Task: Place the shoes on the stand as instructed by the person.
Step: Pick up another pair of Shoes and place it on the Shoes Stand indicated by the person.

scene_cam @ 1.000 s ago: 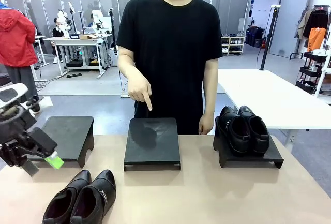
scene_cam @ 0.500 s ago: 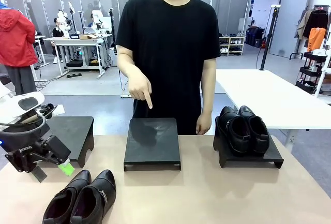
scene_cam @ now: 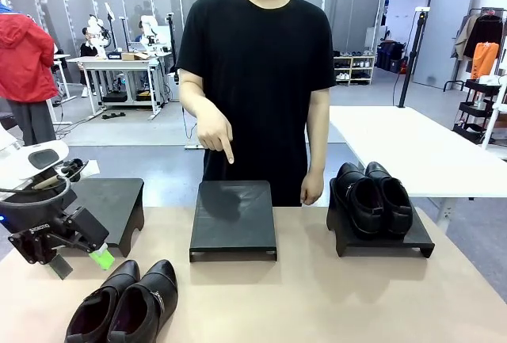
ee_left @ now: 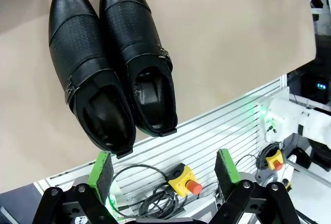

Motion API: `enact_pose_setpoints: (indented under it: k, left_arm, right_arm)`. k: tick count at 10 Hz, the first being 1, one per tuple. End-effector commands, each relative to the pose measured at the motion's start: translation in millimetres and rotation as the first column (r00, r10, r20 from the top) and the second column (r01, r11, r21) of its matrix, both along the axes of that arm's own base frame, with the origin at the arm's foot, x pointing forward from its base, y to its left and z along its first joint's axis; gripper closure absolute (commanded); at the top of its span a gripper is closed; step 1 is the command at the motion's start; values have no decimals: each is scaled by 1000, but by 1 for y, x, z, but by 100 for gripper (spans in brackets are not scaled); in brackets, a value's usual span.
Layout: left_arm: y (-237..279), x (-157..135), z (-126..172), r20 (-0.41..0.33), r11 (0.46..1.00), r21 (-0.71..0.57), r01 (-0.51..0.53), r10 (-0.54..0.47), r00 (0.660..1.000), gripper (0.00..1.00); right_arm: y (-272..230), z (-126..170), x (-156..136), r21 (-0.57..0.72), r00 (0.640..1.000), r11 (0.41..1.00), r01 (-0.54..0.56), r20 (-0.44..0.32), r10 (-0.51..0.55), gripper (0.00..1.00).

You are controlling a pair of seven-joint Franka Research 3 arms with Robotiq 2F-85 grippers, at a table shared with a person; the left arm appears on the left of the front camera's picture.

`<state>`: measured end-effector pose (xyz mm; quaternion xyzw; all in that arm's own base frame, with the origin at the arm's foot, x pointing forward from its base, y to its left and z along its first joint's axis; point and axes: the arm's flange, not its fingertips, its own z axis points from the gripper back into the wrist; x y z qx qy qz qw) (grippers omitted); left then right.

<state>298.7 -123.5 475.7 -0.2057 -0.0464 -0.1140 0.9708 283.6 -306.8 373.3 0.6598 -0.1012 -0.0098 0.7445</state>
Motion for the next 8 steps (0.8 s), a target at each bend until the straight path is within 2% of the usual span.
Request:
enact_pose_setpoints:
  k: [1,5,8]
  left_arm:
    - [-5,8,-6,-4,1000,16,-27,27,1000,0]
    - [-15,11,-29,-64,989,76,-126,131,989,0]
    - [-24,17,-51,-133,984,111,-138,153,979,0]
  right_arm:
    - [3,1,-3,-17,1000,1000,-1,-10,1,0]
    - [3,1,-3,-17,1000,1000,-1,-10,1,0]
    - [3,1,-3,-17,1000,1000,-1,-10,1,0]
